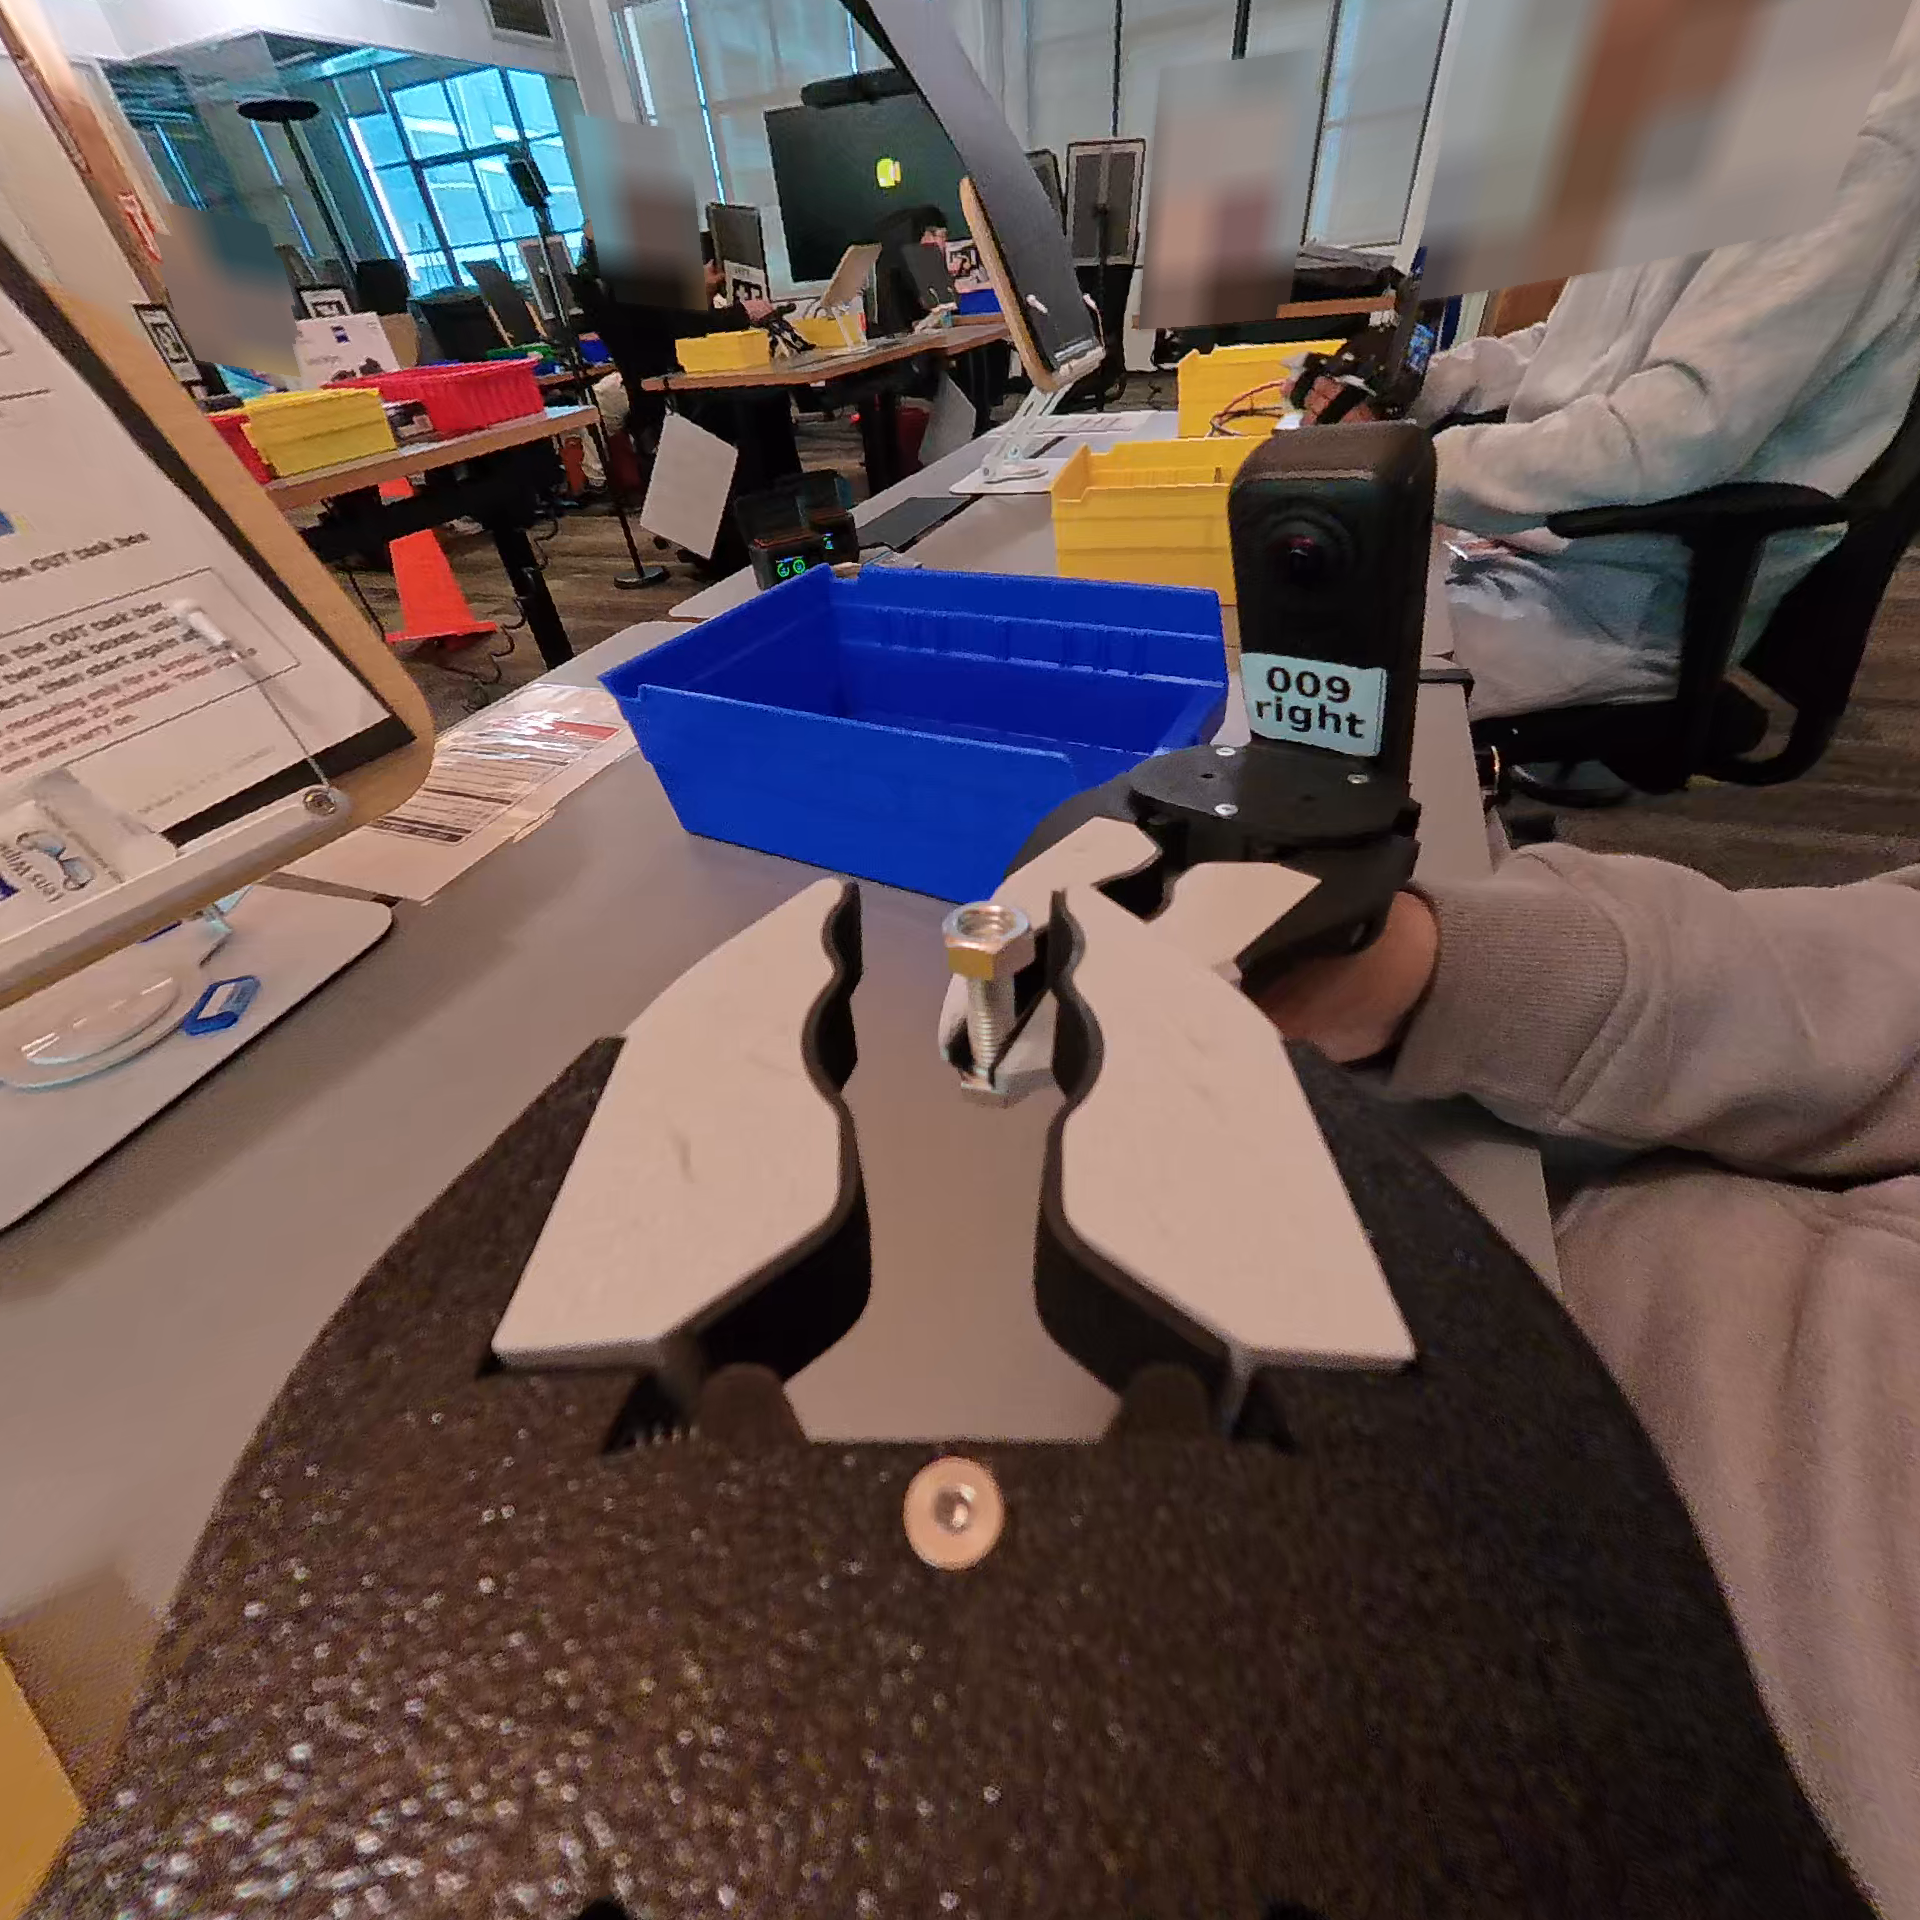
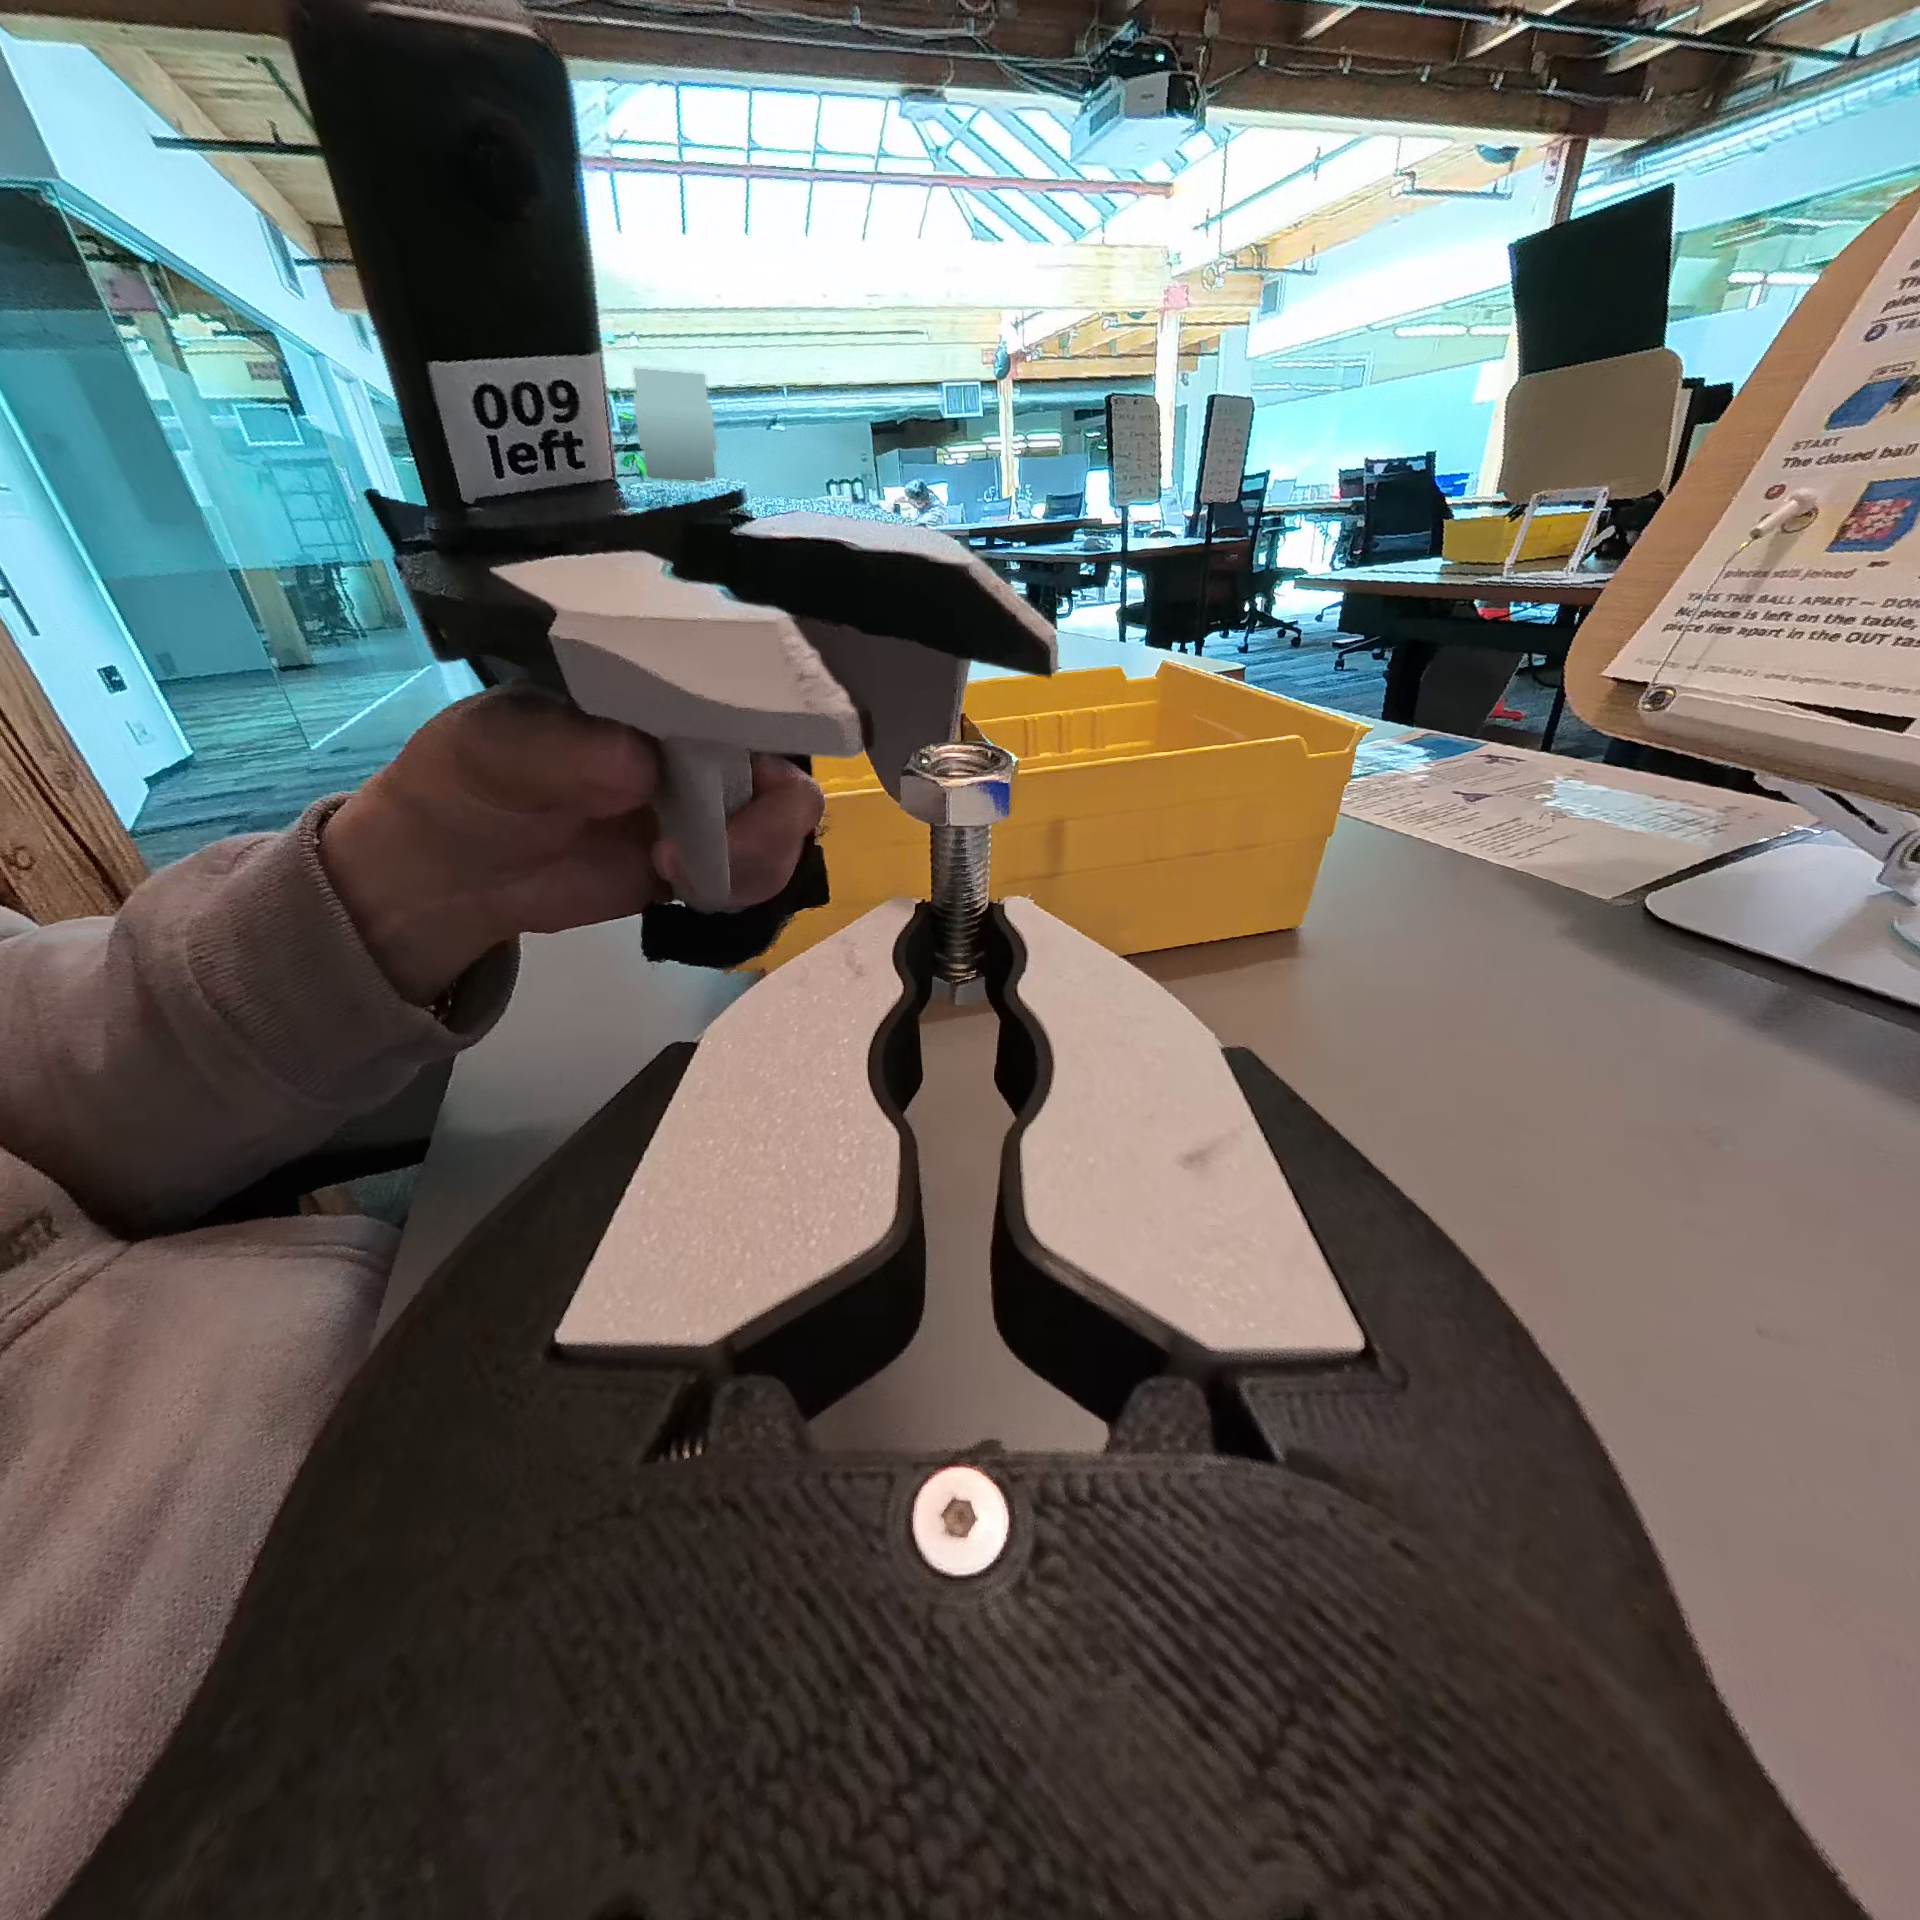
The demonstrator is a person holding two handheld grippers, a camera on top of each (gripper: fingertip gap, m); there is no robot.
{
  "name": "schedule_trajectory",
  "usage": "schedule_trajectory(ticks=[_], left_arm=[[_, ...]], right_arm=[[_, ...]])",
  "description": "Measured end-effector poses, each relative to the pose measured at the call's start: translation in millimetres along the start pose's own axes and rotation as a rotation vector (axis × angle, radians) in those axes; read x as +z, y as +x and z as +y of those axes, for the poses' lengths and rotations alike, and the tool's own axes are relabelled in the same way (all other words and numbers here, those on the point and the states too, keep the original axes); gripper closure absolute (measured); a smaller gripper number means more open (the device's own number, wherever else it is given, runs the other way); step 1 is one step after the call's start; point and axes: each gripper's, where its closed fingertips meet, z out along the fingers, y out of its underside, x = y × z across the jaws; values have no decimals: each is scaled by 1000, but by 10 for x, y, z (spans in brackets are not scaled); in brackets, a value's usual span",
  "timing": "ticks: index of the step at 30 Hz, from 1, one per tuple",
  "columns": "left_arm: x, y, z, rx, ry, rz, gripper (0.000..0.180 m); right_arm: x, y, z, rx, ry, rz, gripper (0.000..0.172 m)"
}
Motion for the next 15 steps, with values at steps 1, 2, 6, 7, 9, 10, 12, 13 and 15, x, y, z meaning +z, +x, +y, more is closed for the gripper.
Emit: schedule_trajectory(ticks=[1,2,6,7,9,10,12,13,15], left_arm=[[18,23,8,10,-5,5,147],[36,38,19,13,-11,7,147],[79,29,75,20,-38,-12,148],[81,17,86,19,-43,-19,149],[73,-1,86,13,-40,-24,149],[65,-11,85,10,-39,-26,149],[54,-21,82,7,-39,-25,149],[51,-25,81,7,-39,-27,149],[51,-27,84,9,-39,-27,149]], right_arm=[[2,-5,-3,-2,0,0,163],[3,-9,-6,-3,1,-1,163],[4,-28,-21,-2,6,-9,163],[6,-34,-21,-3,6,-13,163],[8,-36,-20,-4,6,-13,163],[7,-30,-21,-4,6,-10,163],[2,-23,-24,-2,7,-9,163],[0,-18,-22,-3,6,-6,163],[-2,-17,-20,-5,4,-6,163]])
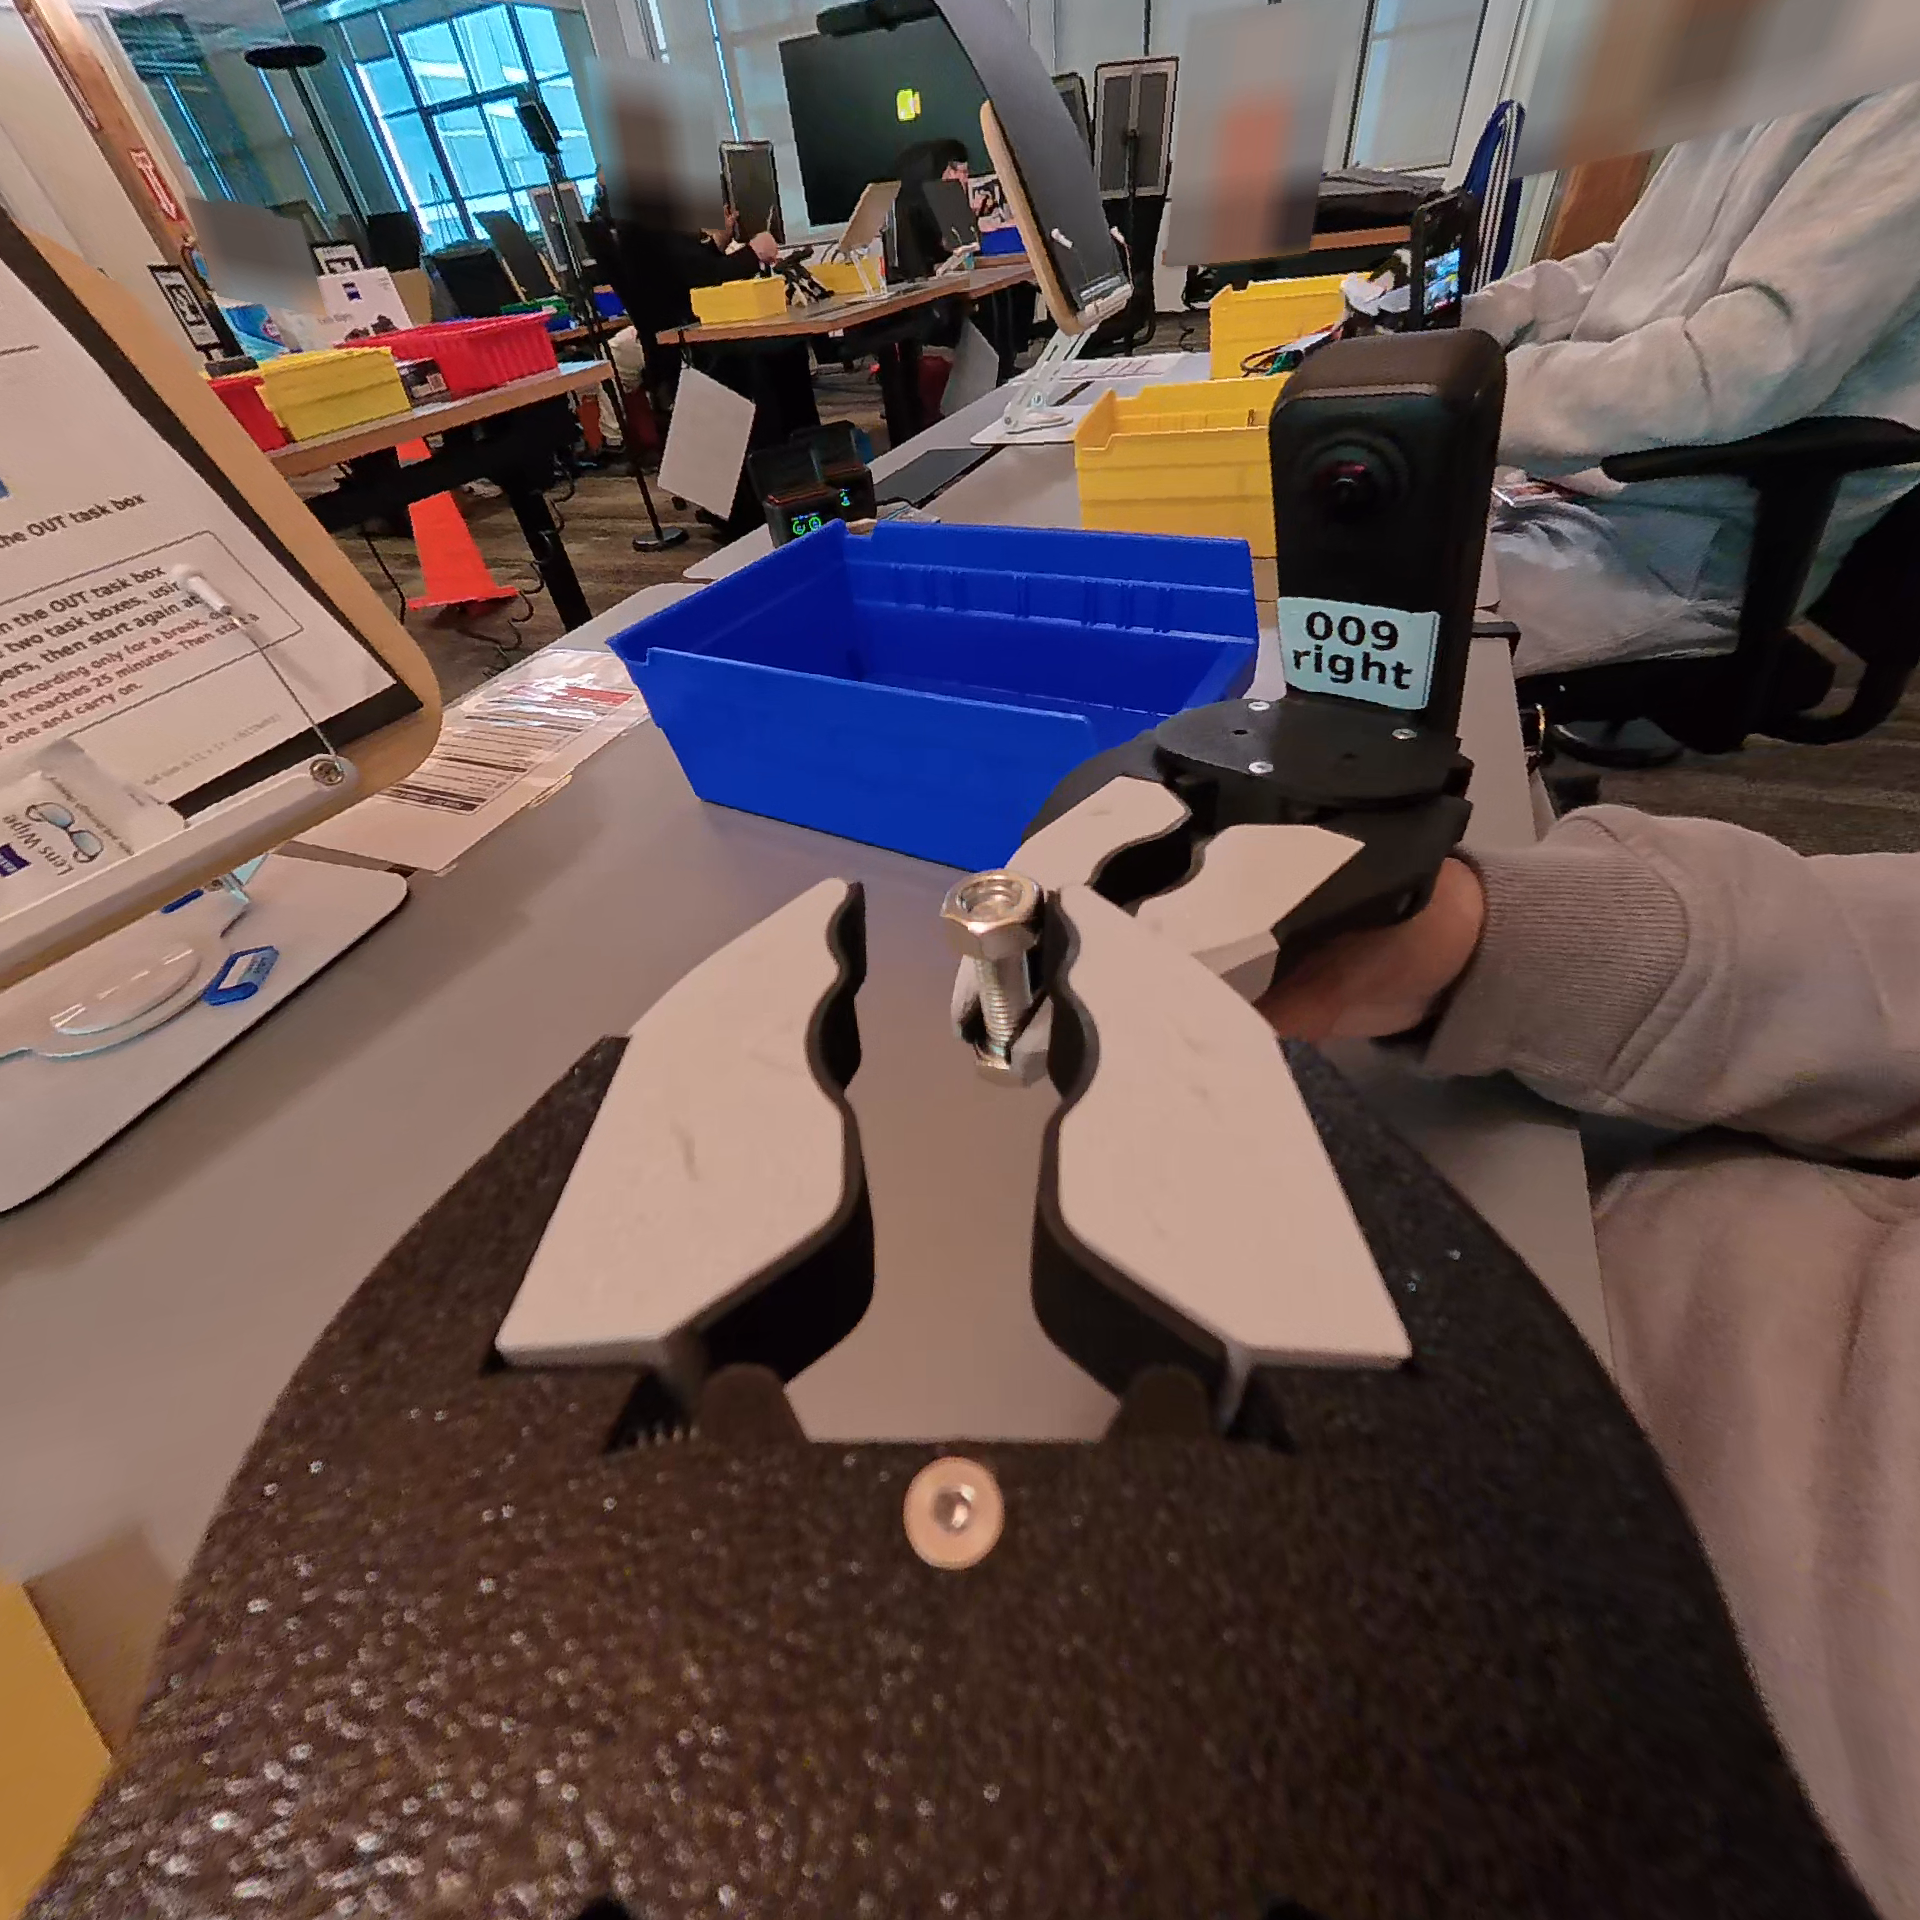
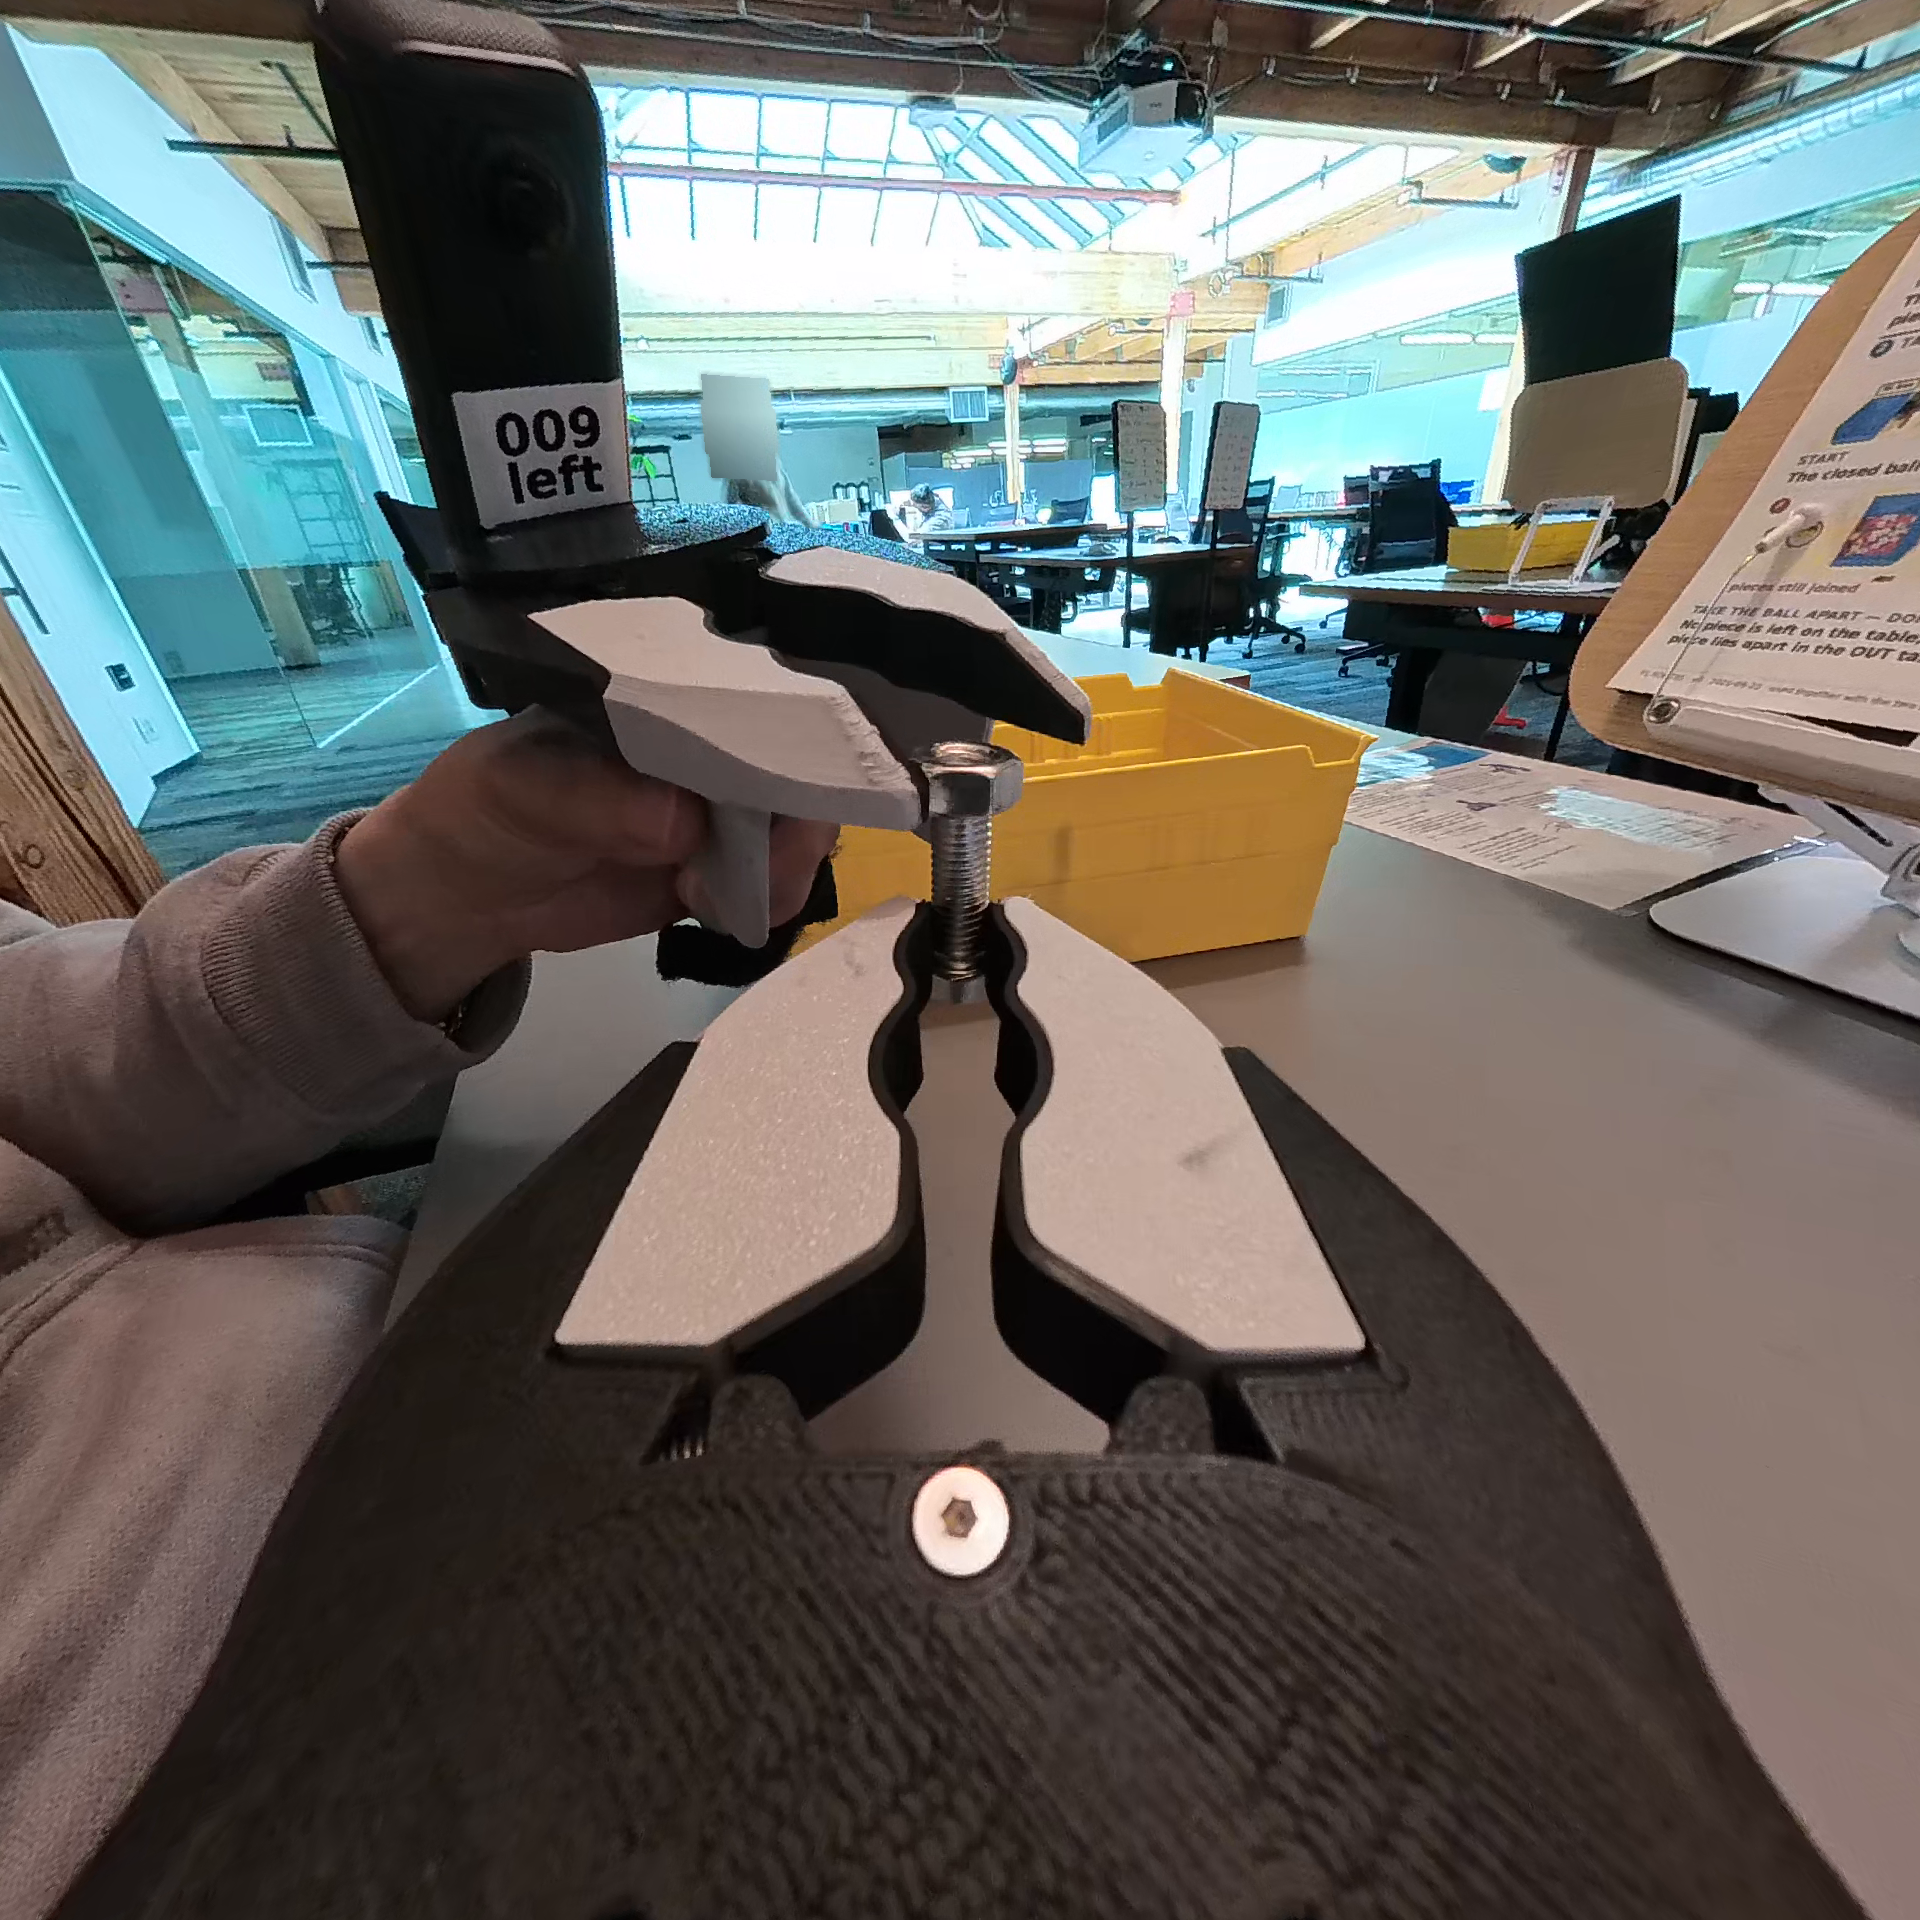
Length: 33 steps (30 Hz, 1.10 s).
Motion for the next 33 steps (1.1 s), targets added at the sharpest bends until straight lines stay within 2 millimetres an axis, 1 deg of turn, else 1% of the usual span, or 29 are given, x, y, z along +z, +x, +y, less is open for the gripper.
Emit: schedule_trajectory(ticks=[6,11,13,18,22,25,28,33], left_arm=[[-27,-34,2,-2,-5,-8,147],[-73,-112,5,-17,-4,-31,149],[-86,-115,-8,-33,11,-23,149],[-70,9,-86,-56,73,61,146],[-11,110,-98,-92,106,122,144],[31,142,-96,-105,116,130,145],[58,96,-37,-100,93,97,147],[-30,-18,-60,-132,125,85,148]], right_arm=[[-15,31,-2,5,2,11,163],[-58,65,-48,9,20,20,163],[-58,68,-53,5,19,24,163],[-33,39,-52,-1,20,20,163],[-16,5,-59,-2,21,10,163],[-5,-14,-49,-8,17,4,163],[-7,-38,-72,-4,31,-11,163],[-57,18,-106,4,45,1,163]])
